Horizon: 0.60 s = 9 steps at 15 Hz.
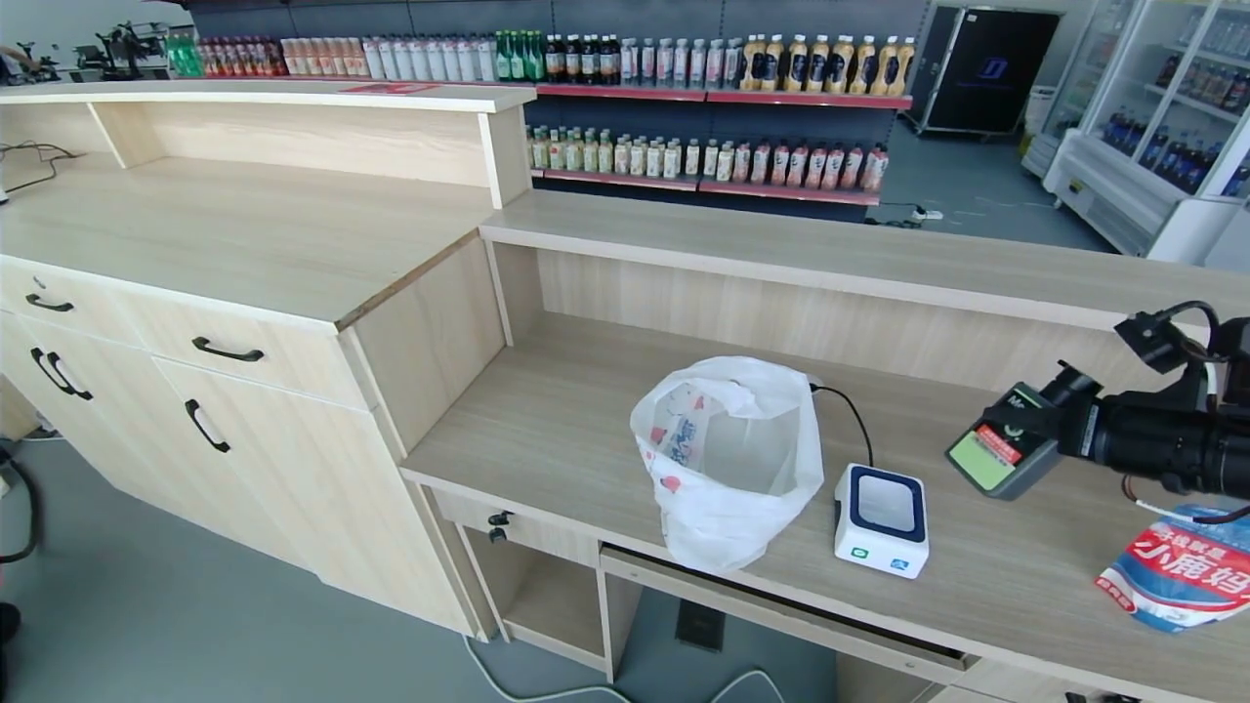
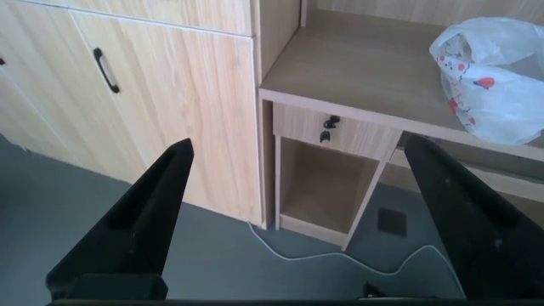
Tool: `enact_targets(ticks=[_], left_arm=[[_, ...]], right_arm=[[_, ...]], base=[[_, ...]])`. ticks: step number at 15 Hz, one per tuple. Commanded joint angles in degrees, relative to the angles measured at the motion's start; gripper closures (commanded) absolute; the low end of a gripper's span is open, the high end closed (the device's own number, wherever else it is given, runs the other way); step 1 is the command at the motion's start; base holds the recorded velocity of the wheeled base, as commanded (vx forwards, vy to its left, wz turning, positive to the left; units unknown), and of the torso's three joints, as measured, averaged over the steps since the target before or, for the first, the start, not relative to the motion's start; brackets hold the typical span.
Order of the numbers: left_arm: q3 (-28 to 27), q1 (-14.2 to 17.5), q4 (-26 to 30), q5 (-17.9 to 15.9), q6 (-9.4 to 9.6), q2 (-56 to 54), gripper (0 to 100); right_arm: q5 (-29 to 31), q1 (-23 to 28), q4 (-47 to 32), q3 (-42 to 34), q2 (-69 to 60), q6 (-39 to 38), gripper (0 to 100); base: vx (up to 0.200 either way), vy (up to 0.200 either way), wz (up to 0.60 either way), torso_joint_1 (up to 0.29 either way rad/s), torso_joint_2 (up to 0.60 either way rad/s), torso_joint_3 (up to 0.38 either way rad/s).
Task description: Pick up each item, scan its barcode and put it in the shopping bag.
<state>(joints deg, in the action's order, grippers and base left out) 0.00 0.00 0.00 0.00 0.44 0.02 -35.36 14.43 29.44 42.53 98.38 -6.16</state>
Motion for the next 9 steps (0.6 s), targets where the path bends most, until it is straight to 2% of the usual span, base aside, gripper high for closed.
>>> enact_targets(ticks=[1,5,9], left_arm=[[0.00,0.00,0.00,0.00,0.00,-0.02,0],[0.00,0.00,0.00,0.00,0.00,-0.02,0],[0.00,0.00,0.00,0.00,0.00,-0.02,0]], right_arm=[[-0.23,0.42,0.00,-0.87,1.47,1.67,100],[-0.32,0.51,0.09,-1.31,4.45,9.41,100],[-6.12,1.21,0.62,-1.49,5.42,10.20,100]], base=[[0.000,0.000,0.00,0.000,0.00,0.000],[0.000,0.000,0.00,0.000,0.00,0.000],[0.000,0.000,0.00,0.000,0.00,0.000]])
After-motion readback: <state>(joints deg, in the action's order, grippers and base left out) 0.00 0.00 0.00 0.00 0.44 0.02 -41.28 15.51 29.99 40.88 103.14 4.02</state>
